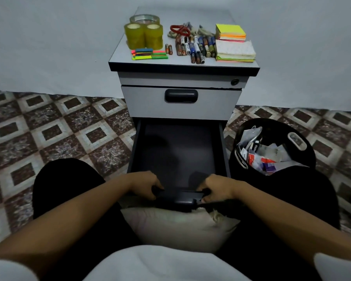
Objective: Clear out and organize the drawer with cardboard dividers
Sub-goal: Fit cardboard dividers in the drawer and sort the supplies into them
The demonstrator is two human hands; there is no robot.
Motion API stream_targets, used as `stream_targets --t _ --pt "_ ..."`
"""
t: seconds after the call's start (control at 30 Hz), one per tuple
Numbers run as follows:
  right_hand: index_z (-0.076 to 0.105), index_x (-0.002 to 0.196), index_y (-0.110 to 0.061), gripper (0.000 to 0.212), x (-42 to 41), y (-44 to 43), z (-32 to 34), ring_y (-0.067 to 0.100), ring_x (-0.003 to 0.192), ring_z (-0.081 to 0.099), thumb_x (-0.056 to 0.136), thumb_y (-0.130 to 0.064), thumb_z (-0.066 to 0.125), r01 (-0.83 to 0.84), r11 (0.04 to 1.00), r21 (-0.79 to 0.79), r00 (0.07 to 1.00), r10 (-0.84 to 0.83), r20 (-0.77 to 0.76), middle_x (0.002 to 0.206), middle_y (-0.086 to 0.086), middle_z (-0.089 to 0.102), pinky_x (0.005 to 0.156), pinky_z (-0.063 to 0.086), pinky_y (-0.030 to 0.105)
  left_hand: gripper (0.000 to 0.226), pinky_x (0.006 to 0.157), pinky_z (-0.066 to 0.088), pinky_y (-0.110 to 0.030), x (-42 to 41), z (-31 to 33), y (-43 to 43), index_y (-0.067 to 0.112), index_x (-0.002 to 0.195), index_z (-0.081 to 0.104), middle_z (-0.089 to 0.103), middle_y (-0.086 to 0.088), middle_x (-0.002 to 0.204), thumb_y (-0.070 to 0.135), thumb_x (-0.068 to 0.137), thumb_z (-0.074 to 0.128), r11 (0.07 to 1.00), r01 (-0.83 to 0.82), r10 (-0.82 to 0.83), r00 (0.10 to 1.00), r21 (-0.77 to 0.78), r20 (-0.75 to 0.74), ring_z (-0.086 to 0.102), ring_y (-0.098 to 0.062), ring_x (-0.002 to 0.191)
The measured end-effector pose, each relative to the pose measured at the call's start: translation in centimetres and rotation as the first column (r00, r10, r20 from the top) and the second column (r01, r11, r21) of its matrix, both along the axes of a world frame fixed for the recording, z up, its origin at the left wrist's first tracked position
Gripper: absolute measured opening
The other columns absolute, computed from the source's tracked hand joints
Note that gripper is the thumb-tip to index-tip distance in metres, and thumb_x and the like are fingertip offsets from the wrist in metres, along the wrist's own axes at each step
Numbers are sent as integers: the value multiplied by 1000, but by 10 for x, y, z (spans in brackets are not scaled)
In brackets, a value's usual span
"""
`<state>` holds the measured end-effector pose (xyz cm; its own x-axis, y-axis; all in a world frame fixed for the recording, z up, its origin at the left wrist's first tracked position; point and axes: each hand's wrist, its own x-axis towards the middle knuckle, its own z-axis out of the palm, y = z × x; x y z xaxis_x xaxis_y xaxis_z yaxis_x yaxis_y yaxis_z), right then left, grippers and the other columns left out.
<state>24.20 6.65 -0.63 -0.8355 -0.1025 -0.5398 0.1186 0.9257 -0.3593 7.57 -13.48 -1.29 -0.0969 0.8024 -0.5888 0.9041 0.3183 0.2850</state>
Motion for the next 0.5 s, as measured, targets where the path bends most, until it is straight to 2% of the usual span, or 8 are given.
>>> stream_targets --t 0.1,0.27,0.37,0.43,0.5 --pt "63 118 -14 36 -1 3 -4 23 104 60 85 -28 62 -30 999 26 999 30 -14 114 8 66 87 48 31 47 83 41 -21 -6 -3 4 19 126 60 66 -3 116 26 79 65 997 58 -58 998 43 -11 61 -20 103" --pt "57 125 -14 37 -14 16 -7 28 110 57 91 -26 54 58 995 80 996 -52 -79 122 10 61 91 47 34 43 83 39 -22 -27 1 23 12 125 60 66 -7 117 20 83 61 996 28 -26 999 82 -22 60 -21 103" --pt "55 127 -15 37 -27 26 -9 30 110 55 93 -29 52 200 974 102 970 -182 -159 124 11 58 90 47 36 36 81 38 -20 -42 5 35 9 121 63 66 -8 116 17 86 58 984 -77 82 996 161 -27 60 -22 103" --pt "51 131 -19 39 -37 33 -14 32 109 55 93 -31 51 317 942 109 930 -286 -232 125 11 54 88 48 39 31 81 44 -27 -52 4 42 7 115 66 67 -11 109 18 87 58 957 -183 200 978 225 -56 61 -27 100" --pt "53 130 -19 39 -48 37 -19 32 109 54 93 -33 52 440 887 137 860 -372 -350 122 11 55 88 47 39 36 84 49 -36 -60 -3 46 11 114 64 64 -11 109 32 86 58 892 -329 370 925 311 -82 60 -29 103"
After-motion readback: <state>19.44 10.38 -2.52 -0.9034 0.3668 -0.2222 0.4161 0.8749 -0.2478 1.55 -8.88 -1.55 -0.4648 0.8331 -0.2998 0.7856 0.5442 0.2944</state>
